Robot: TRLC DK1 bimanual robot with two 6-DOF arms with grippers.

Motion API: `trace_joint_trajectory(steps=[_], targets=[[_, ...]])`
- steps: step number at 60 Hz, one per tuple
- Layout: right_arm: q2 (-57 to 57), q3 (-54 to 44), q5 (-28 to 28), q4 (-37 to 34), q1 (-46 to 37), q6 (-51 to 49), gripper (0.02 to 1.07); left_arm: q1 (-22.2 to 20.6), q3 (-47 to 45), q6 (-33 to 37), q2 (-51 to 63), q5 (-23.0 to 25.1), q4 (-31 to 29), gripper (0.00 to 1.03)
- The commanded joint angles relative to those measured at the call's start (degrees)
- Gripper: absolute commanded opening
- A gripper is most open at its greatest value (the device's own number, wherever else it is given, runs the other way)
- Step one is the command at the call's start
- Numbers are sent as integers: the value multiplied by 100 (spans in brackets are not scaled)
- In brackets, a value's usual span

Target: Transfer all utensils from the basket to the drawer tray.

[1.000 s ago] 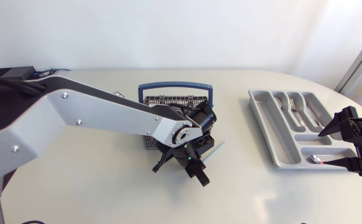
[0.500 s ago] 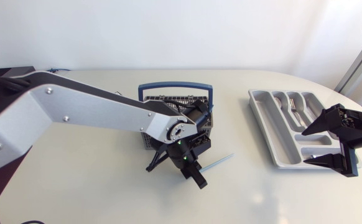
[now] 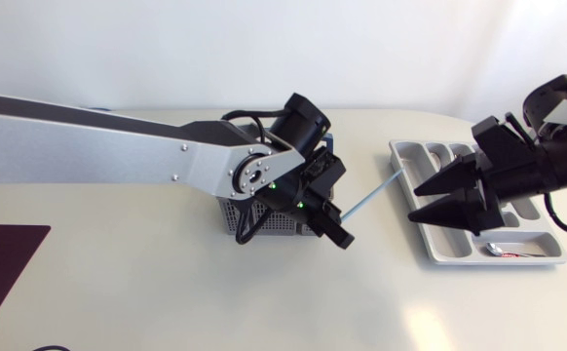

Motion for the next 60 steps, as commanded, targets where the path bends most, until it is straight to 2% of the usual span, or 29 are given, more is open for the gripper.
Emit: trace_joint_trajectory(steps=[1, 7, 13, 19, 25, 27, 33, 36, 46, 51, 60], targets=[[449, 415, -283, -85, 155, 1035, 95, 73, -262, -337, -352, 53, 385, 4], [1003, 881, -714, -121, 217, 1677, 103, 82, -437, -565, -545, 53, 956, 4], [1469, 1276, -1197, -173, 314, 1976, 103, 82, -534, -750, -642, 0, 1334, 4], [1820, 1628, -1382, -138, 586, 2345, 101, 82, -596, -820, -660, -194, 1598, 4], [1891, 1742, -1584, 231, 771, 2890, 87, 56, -683, -847, -686, -440, 1853, 4], [1873, 1733, -1601, 407, 815, 3066, 79, 56, -710, -856, -695, -528, 1941, 4], [1829, 1681, -1584, 1250, 876, 4015, 48, 100, -842, -917, -756, -677, 2231, 4], [1829, 1663, -1522, 1523, 929, 4278, 38, 117, -894, -970, -783, -782, 2363, 4], [1732, 1487, -1426, 2085, 1043, 4779, 12, 117, -965, -1005, -844, -905, 2521, 4], [1662, 1391, -1373, 2314, 1096, 4973, 7, 117, -1009, -1022, -871, -941, 2582, 4], [1618, 1312, -1346, 2323, 1122, 5008, 7, 100, -1114, -1022, -959, -1152, 2741, 27]])
